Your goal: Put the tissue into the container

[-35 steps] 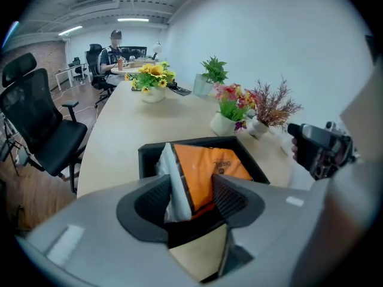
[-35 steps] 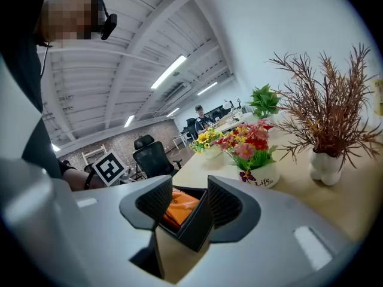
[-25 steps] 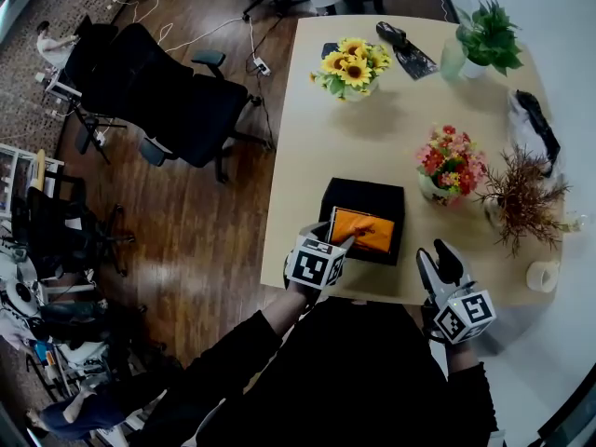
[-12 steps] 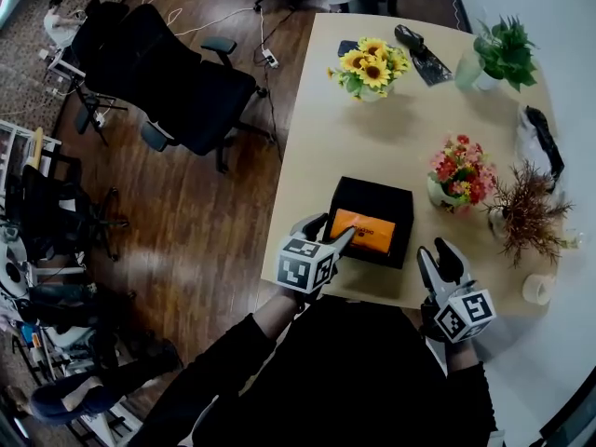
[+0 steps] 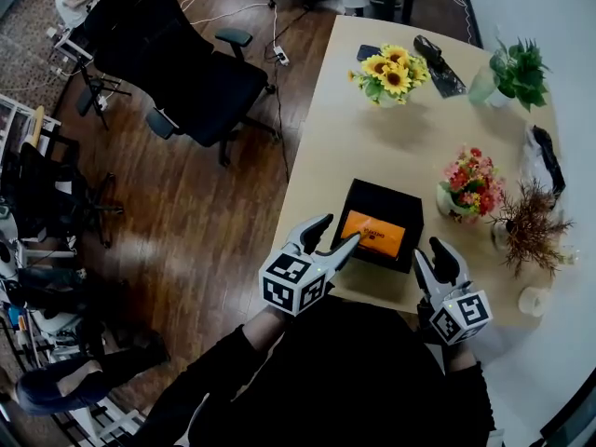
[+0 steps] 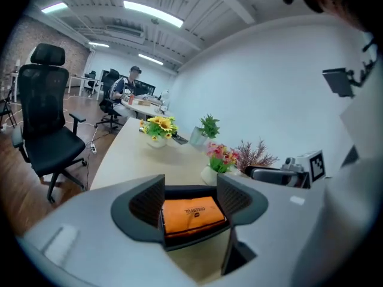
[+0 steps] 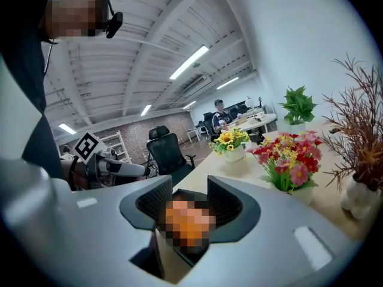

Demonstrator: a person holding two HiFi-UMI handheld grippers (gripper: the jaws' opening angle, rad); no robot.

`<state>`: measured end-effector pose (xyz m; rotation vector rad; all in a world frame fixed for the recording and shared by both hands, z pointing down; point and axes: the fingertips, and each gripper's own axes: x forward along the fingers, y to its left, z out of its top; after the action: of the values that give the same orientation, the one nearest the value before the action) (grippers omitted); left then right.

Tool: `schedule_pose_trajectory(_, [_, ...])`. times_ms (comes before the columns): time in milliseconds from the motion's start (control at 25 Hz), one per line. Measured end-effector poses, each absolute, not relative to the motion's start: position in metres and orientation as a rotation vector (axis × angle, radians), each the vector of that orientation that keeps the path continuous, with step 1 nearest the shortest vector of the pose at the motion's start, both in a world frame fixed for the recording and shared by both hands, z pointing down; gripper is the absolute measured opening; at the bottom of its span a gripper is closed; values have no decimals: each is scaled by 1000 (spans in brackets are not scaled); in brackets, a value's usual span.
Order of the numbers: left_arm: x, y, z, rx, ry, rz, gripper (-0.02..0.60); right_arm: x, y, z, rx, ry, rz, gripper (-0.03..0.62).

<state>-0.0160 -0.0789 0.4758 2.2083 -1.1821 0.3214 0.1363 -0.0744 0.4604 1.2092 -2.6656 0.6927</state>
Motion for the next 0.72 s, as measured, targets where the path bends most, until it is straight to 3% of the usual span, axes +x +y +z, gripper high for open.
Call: schedule_pose_trajectory(720, [-25, -47, 436, 2550, -1311, 169, 256, 118, -57, 421, 1199, -2808, 514, 167])
